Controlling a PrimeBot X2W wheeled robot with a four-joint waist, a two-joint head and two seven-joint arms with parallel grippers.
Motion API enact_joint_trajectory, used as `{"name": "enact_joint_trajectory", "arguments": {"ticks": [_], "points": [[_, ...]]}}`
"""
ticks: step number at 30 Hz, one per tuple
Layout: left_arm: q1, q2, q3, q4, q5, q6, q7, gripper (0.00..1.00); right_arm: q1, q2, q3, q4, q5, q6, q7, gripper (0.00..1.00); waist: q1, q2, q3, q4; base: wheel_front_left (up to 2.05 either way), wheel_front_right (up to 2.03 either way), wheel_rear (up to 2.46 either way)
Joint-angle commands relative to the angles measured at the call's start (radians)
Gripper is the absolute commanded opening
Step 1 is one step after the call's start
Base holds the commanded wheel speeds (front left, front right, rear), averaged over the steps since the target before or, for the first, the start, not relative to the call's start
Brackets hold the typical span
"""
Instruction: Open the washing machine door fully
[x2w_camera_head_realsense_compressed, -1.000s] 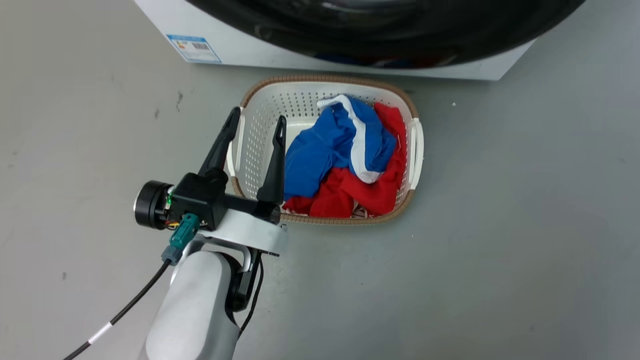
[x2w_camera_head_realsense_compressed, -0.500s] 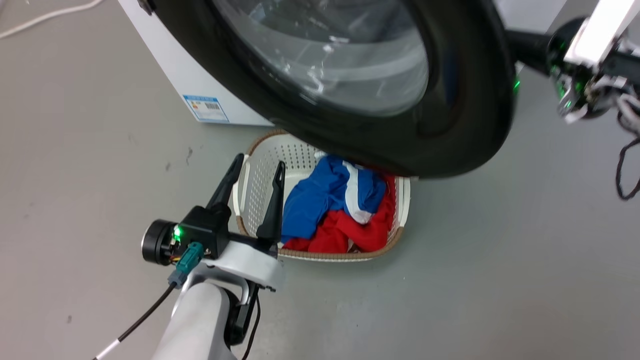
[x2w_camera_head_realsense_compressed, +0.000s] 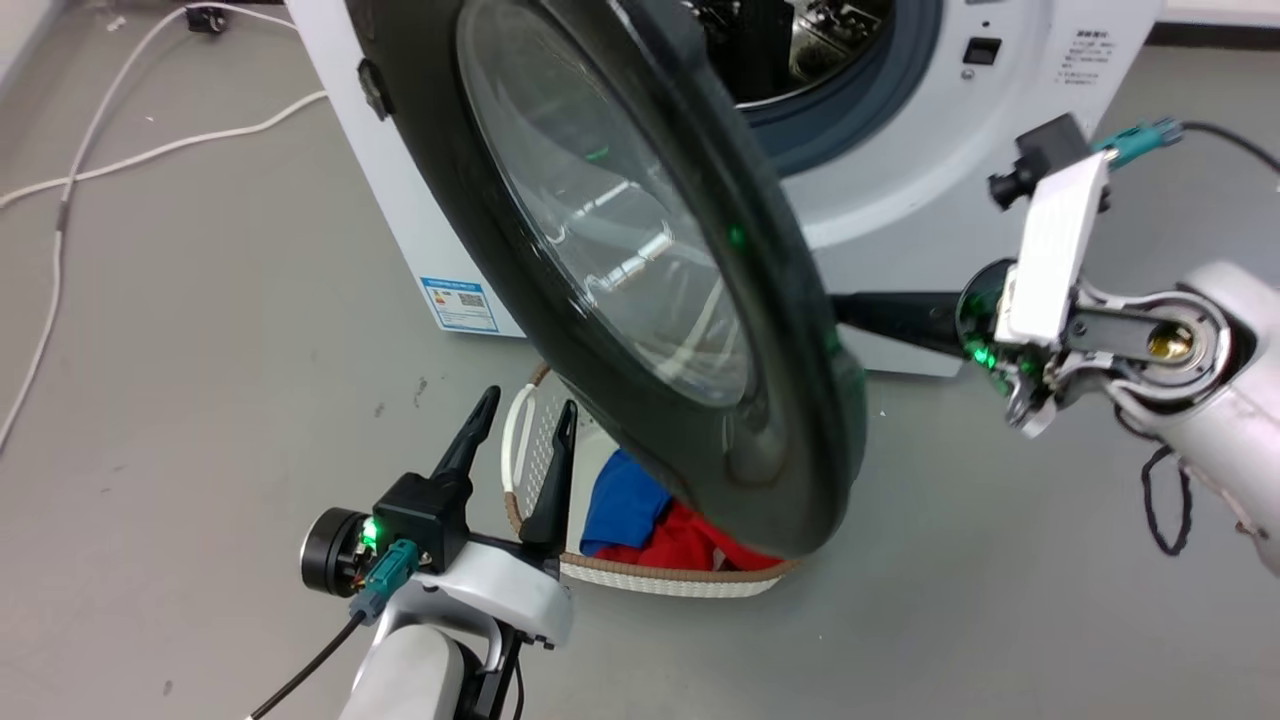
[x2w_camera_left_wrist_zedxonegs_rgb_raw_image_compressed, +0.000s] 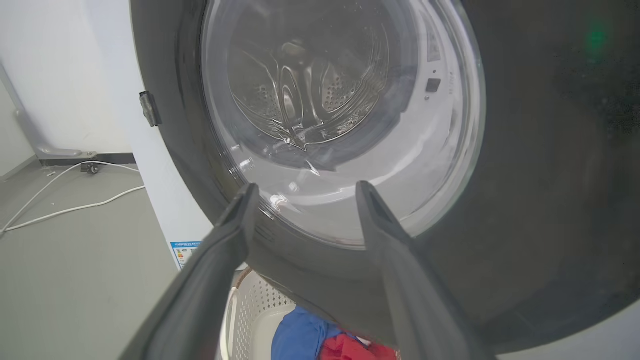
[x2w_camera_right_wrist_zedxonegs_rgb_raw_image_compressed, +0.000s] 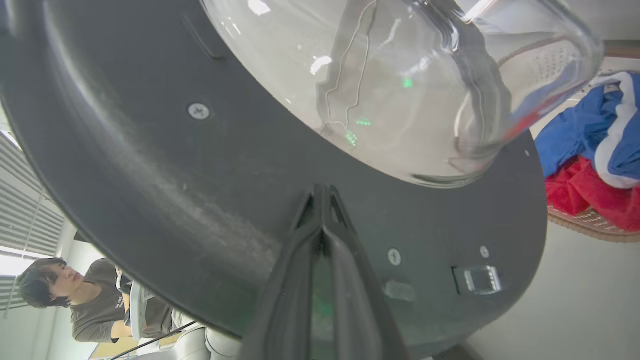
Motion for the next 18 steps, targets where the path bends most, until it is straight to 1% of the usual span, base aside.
{"name": "enact_joint_trajectory", "arguments": {"ticks": [1, 4, 5, 10, 15, 18], "points": [[0.007, -0.001, -0.002, 0.001, -0.006, -0.002, -0.003, 1.00, 0.014, 0.004, 0.002, -0.007, 0.002, 0.003, -0.002, 0.00, 0.0001, 0.0000, -0.007, 0.008, 0.00, 0.00, 0.00], [0.012, -0.001, -0.006, 0.001, -0.005, -0.005, -0.003, 1.00, 0.021, -0.007, 0.051, -0.068, 0.034, 0.003, -0.030, 0.00, 0.0001, 0.0000, -0.012, 0.017, 0.00, 0.00, 0.00], [0.018, -0.001, -0.005, 0.001, -0.006, -0.004, -0.003, 1.00, 0.018, -0.014, 0.083, -0.102, 0.054, 0.003, -0.054, 0.00, 0.0001, 0.0000, -0.015, 0.020, 0.00, 0.00, 0.00], [0.021, -0.001, -0.009, 0.006, -0.008, -0.006, -0.003, 1.00, -0.001, -0.021, 0.162, -0.172, 0.105, 0.003, -0.111, 0.00, 0.0001, 0.0000, -0.021, 0.024, 0.00, 0.00, 0.00], [0.027, -0.001, -0.003, 0.006, -0.011, -0.005, -0.003, 1.00, -0.010, -0.025, 0.209, -0.217, 0.146, 0.003, -0.156, 0.00, 0.0001, 0.0000, -0.035, 0.022, 0.00, 0.00, 0.00], [0.030, -0.001, -0.002, 0.008, -0.010, -0.006, -0.003, 1.00, -0.007, -0.023, 0.220, -0.230, 0.156, 0.003, -0.174, 0.00, 0.0001, 0.0000, -0.042, 0.021, 0.00, 0.00, 0.00]]}}
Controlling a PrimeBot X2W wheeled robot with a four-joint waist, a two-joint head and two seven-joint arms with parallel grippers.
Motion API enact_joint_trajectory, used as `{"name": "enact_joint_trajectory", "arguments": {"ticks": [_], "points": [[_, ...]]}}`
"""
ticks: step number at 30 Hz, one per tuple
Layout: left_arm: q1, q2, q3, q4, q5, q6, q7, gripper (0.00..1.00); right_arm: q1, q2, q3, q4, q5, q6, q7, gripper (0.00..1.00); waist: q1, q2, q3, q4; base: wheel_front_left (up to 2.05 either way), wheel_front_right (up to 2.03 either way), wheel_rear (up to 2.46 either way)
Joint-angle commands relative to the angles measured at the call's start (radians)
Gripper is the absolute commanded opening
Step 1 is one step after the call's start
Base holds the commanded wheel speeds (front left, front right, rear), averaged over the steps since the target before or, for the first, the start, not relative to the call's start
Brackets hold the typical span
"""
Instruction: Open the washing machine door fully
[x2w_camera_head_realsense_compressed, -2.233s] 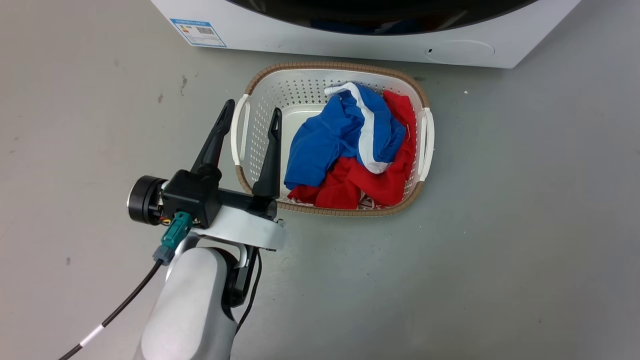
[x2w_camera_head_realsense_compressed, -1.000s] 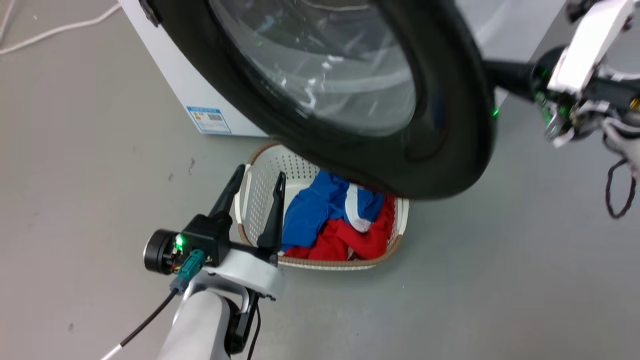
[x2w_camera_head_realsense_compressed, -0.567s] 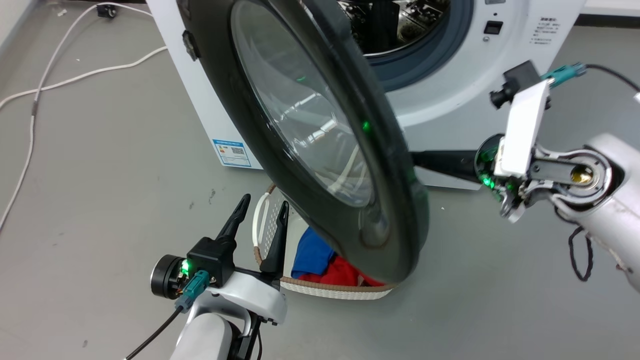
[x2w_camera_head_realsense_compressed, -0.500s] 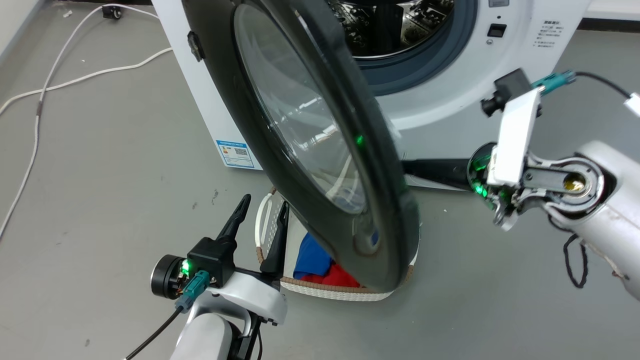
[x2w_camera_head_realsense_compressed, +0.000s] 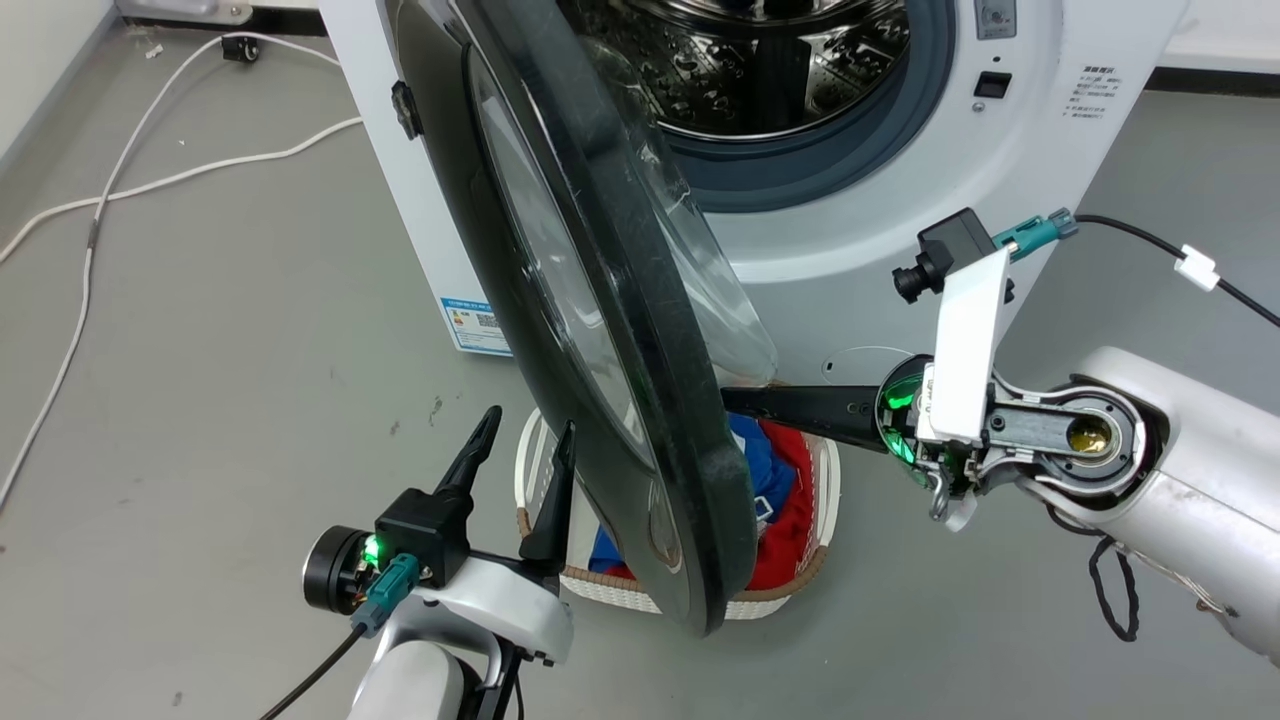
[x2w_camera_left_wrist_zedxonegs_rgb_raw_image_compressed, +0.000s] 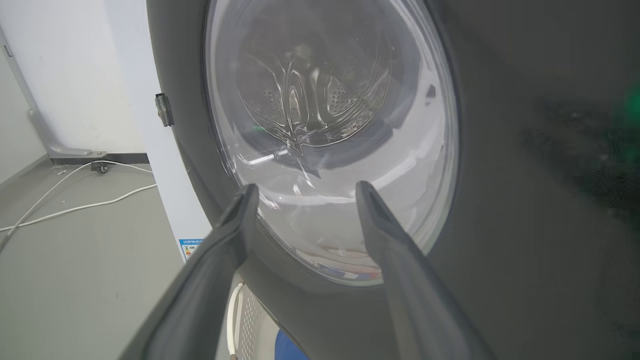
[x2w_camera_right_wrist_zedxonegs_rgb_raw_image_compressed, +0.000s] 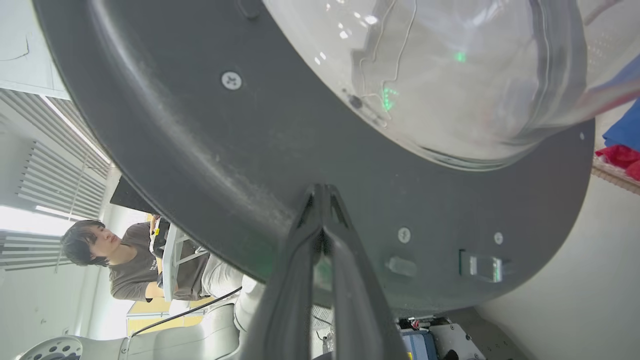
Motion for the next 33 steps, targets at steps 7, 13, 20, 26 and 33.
{"name": "enact_joint_trajectory", "arguments": {"ticks": [7, 13, 20, 26, 33], "points": [[0.021, -0.001, 0.012, 0.002, -0.003, -0.005, -0.003, 1.00, 0.038, 0.000, 0.001, -0.037, 0.032, 0.003, -0.168, 0.00, 0.0001, 0.0000, -0.026, -0.010, 0.00, 0.00, 0.00], [0.037, -0.001, 0.029, 0.001, 0.002, -0.005, -0.002, 1.00, 0.128, -0.049, -0.104, -0.076, 0.035, 0.003, -0.400, 0.00, 0.0001, 0.0000, -0.043, -0.031, 0.00, 0.00, 0.00], [0.061, 0.003, 0.057, 0.010, 0.014, -0.010, -0.003, 1.00, 0.325, -0.147, -0.259, -0.142, -0.058, 0.003, -0.647, 0.00, 0.0001, 0.0000, -0.074, -0.063, 0.00, 0.00, 0.00], [0.081, 0.006, 0.080, 0.014, 0.009, -0.016, -0.003, 1.00, 0.555, -0.174, -0.411, -0.161, -0.129, 0.003, -0.687, 0.00, 0.0001, 0.0000, -0.098, -0.087, 0.00, 0.00, 0.00], [0.095, 0.009, 0.109, 0.007, 0.007, -0.015, -0.002, 1.00, 0.783, -0.069, -0.683, -0.095, -0.357, 0.003, -0.688, 1.00, 0.0001, 0.0000, -0.102, -0.119, 0.00, 0.00, 0.00]]}}
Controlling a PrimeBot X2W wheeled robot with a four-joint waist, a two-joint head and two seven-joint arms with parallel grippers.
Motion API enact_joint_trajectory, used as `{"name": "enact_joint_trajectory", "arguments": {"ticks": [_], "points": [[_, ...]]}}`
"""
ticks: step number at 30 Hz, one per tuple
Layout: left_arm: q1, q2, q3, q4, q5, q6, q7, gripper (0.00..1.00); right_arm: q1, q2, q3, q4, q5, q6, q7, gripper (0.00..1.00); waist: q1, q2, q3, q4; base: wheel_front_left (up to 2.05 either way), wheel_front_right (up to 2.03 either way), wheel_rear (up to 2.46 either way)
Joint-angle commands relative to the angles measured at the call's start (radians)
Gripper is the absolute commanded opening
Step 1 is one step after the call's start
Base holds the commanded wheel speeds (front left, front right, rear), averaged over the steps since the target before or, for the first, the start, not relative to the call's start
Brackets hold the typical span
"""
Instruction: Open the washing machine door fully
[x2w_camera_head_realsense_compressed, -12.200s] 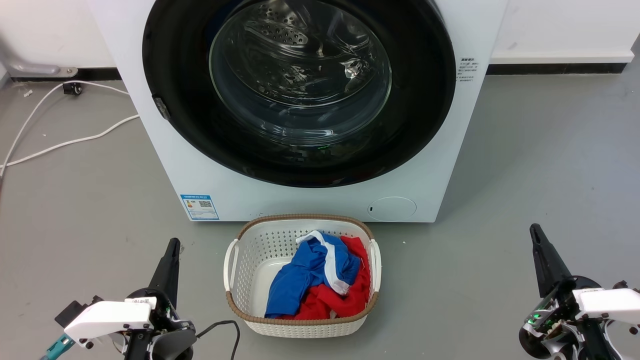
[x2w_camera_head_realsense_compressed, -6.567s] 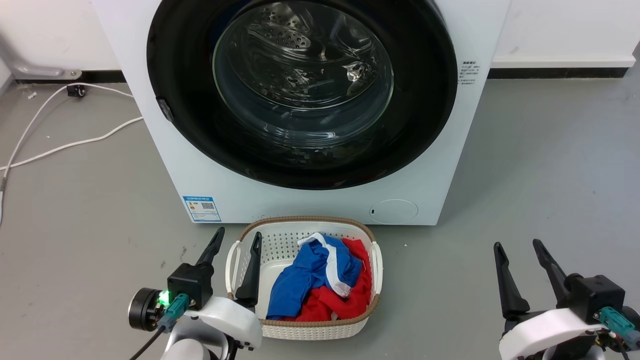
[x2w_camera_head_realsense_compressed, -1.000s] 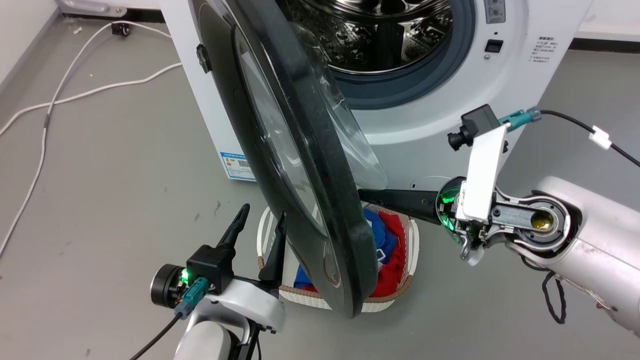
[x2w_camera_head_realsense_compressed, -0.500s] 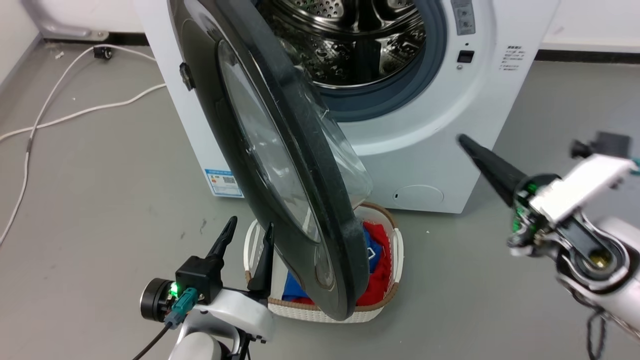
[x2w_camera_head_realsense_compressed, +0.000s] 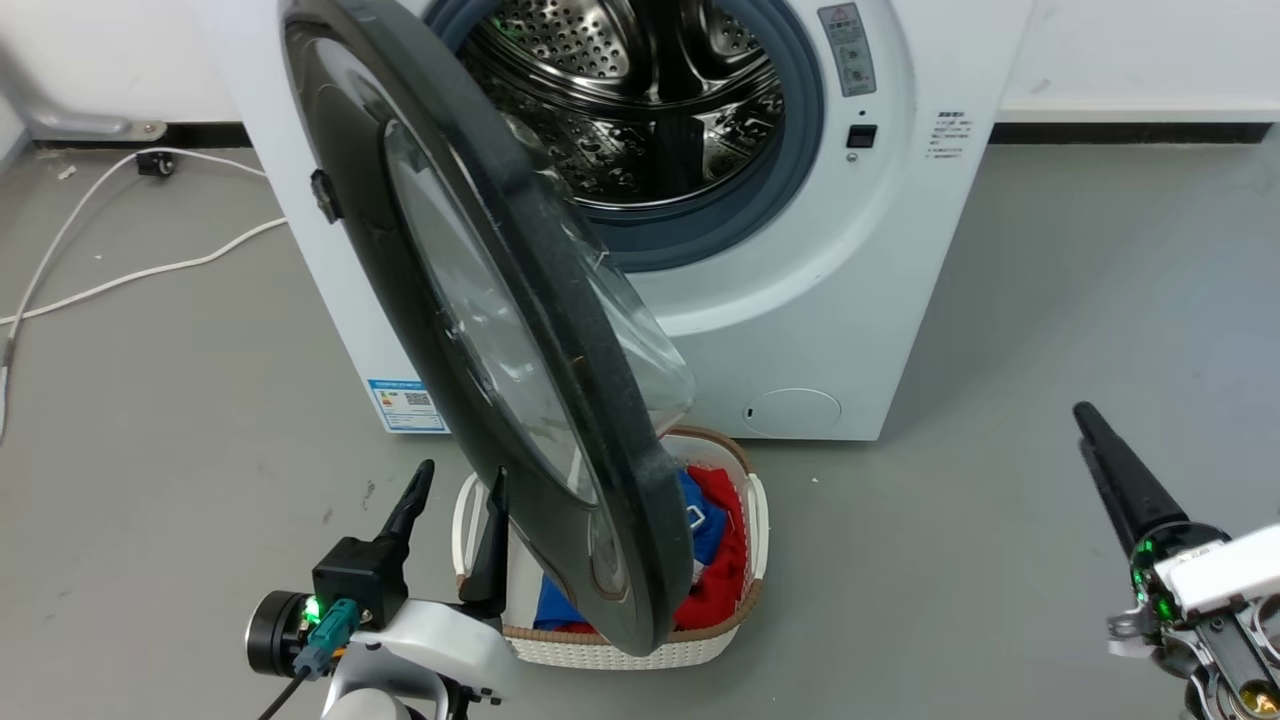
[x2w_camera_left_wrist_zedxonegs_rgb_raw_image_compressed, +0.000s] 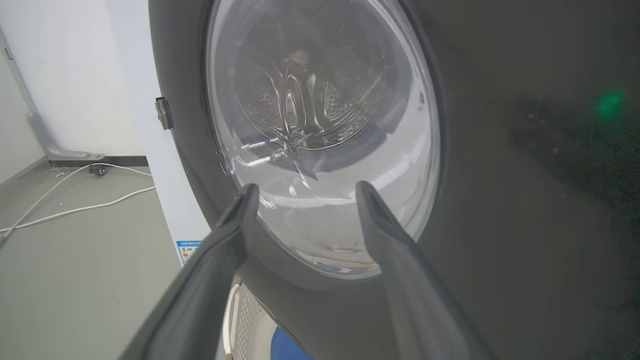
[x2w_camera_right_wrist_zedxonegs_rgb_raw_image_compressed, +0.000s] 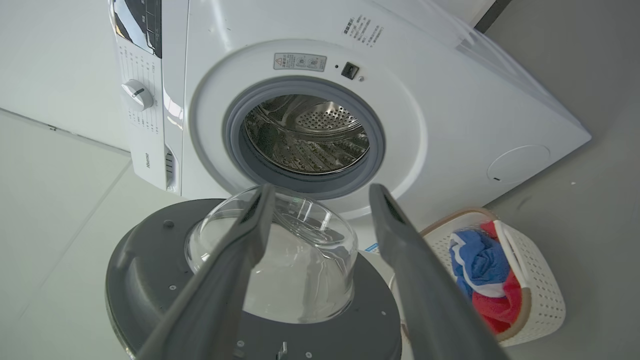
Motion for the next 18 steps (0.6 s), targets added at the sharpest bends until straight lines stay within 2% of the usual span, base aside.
{"name": "enact_joint_trajectory", "arguments": {"ticks": [1, 3, 8, 13, 16, 18], "points": [[0.010, 0.004, 0.007, -0.004, -0.002, 0.001, -0.002, 1.00, 0.041, 0.033, -0.065, 0.018, -0.083, 0.003, -0.001, 1.00, 0.0001, 0.0000, 0.004, -0.010, 0.00, 0.00, 0.00], [0.010, 0.004, 0.014, -0.006, -0.001, 0.003, -0.002, 1.00, 0.077, 0.071, -0.155, 0.059, -0.218, 0.003, -0.001, 1.00, 0.0001, 0.0000, 0.009, -0.020, 0.00, 0.00, 0.00], [0.002, 0.005, 0.025, -0.007, 0.007, 0.002, -0.002, 1.00, 0.125, 0.198, -0.409, 0.113, -0.682, 0.003, -0.001, 1.00, 0.0001, 0.0000, 0.016, -0.032, 0.00, 0.00, 0.00], [-0.002, 0.005, 0.030, -0.004, 0.010, 0.000, -0.002, 1.00, 0.174, 0.345, -0.632, 0.023, -1.223, 0.003, -0.001, 1.00, 0.0001, 0.0000, 0.015, -0.032, 0.00, 0.00, 0.00], [-0.006, 0.004, 0.032, -0.002, 0.013, -0.001, -0.002, 1.00, 0.211, 0.434, -0.706, -0.052, -1.476, 0.001, 0.006, 1.00, 0.0001, 0.0000, 0.014, -0.028, 0.00, 0.00, 0.00], [-0.006, 0.003, 0.032, -0.001, 0.013, -0.002, -0.002, 1.00, 0.238, 0.492, -0.723, -0.100, -1.604, 0.001, 0.029, 1.00, 0.0001, 0.0000, 0.012, -0.025, 0.00, 0.00, 0.00]]}}
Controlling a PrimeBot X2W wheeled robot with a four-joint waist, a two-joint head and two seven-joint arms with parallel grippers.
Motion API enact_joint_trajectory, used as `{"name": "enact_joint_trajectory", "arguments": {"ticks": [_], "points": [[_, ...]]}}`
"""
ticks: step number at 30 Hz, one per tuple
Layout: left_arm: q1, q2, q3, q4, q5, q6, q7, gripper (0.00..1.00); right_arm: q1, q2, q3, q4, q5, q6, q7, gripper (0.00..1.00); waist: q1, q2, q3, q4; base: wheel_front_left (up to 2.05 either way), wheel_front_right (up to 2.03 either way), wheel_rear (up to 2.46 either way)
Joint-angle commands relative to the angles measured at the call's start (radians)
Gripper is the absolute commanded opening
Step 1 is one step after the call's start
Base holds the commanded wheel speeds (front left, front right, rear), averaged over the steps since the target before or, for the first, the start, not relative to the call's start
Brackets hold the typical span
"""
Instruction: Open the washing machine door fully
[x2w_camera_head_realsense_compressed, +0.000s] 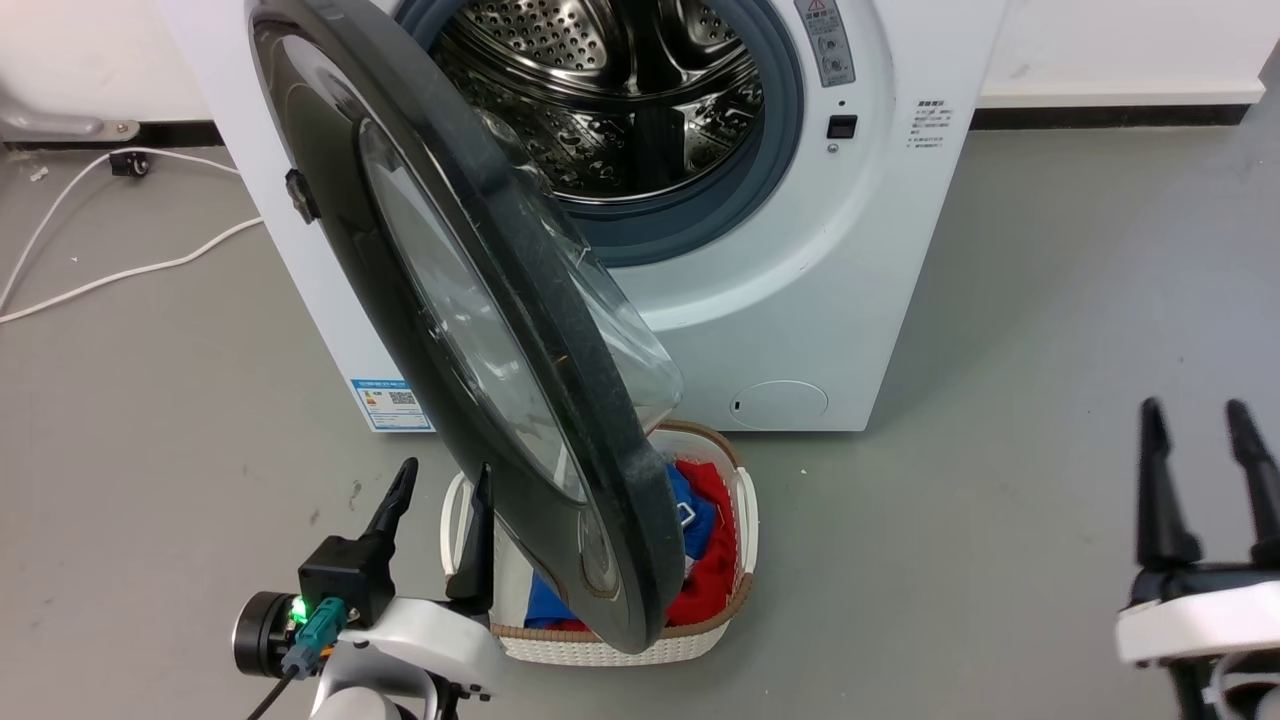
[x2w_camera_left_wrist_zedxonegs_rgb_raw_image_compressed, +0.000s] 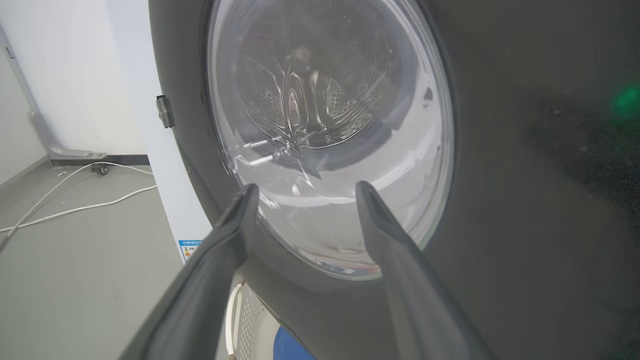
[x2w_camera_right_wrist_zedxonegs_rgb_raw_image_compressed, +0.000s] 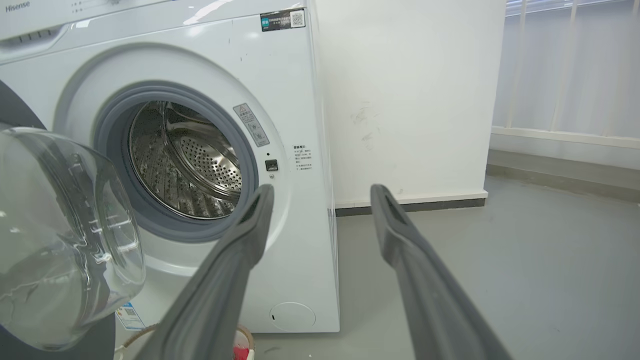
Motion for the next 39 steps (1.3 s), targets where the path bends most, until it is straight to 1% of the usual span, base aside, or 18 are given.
{"name": "enact_joint_trajectory", "arguments": {"ticks": [1, 2, 4, 8, 16, 36, 37, 38, 39], "points": [[-0.005, 0.002, -0.001, 0.002, 0.005, -0.002, -0.003, 1.00, 0.037, 0.048, -0.002, -0.042, -0.095, 0.000, 0.023, 1.00, 0.0000, 0.0000, -0.003, 0.004, 0.00, 0.00, 0.00], [-0.005, 0.002, -0.002, 0.002, 0.007, -0.002, -0.003, 1.00, 0.054, 0.070, 0.003, -0.057, -0.136, 0.000, 0.036, 1.00, 0.0000, 0.0000, -0.004, 0.005, 0.00, 0.00, 0.00], [-0.007, 0.002, -0.001, 0.003, 0.011, -0.003, -0.003, 1.00, 0.081, 0.095, 0.012, -0.080, -0.190, 0.000, 0.055, 1.00, 0.0000, 0.0000, -0.005, 0.007, 0.00, 0.00, 0.00], [-0.005, 0.003, 0.002, 0.007, 0.013, -0.005, -0.003, 1.00, 0.117, 0.128, 0.025, -0.077, -0.239, 0.000, 0.066, 1.00, 0.0000, 0.0000, -0.010, 0.008, 0.00, 0.00, 0.00], [-0.001, 0.005, 0.009, 0.013, 0.021, -0.005, -0.003, 1.00, 0.123, 0.144, 0.028, -0.038, -0.253, 0.000, 0.056, 1.00, 0.0000, 0.0000, -0.014, 0.004, 0.00, 0.00, 0.00], [0.007, 0.000, 0.007, 0.023, 0.023, -0.006, -0.003, 1.00, 0.125, 0.154, 0.049, -0.044, -0.249, 0.000, 0.074, 1.00, 0.0000, 0.0000, -0.020, 0.006, 0.00, 0.00, 0.00], [0.007, 0.000, 0.008, 0.025, 0.020, -0.006, -0.003, 0.59, 0.126, 0.155, 0.050, -0.044, -0.247, 0.000, 0.074, 1.00, 0.0000, 0.0000, -0.021, 0.006, 0.00, 0.00, 0.00], [0.007, 0.000, 0.008, 0.027, 0.017, -0.007, -0.002, 0.21, 0.127, 0.155, 0.051, -0.044, -0.245, 0.000, 0.075, 1.00, 0.0000, 0.0000, -0.022, 0.005, 0.00, 0.00, 0.00], [0.007, 0.000, 0.009, 0.028, 0.014, -0.008, -0.003, 0.00, 0.128, 0.155, 0.051, -0.044, -0.244, 0.000, 0.076, 1.00, 0.0000, 0.0000, -0.023, 0.005, 0.00, 0.00, 0.00]]}}
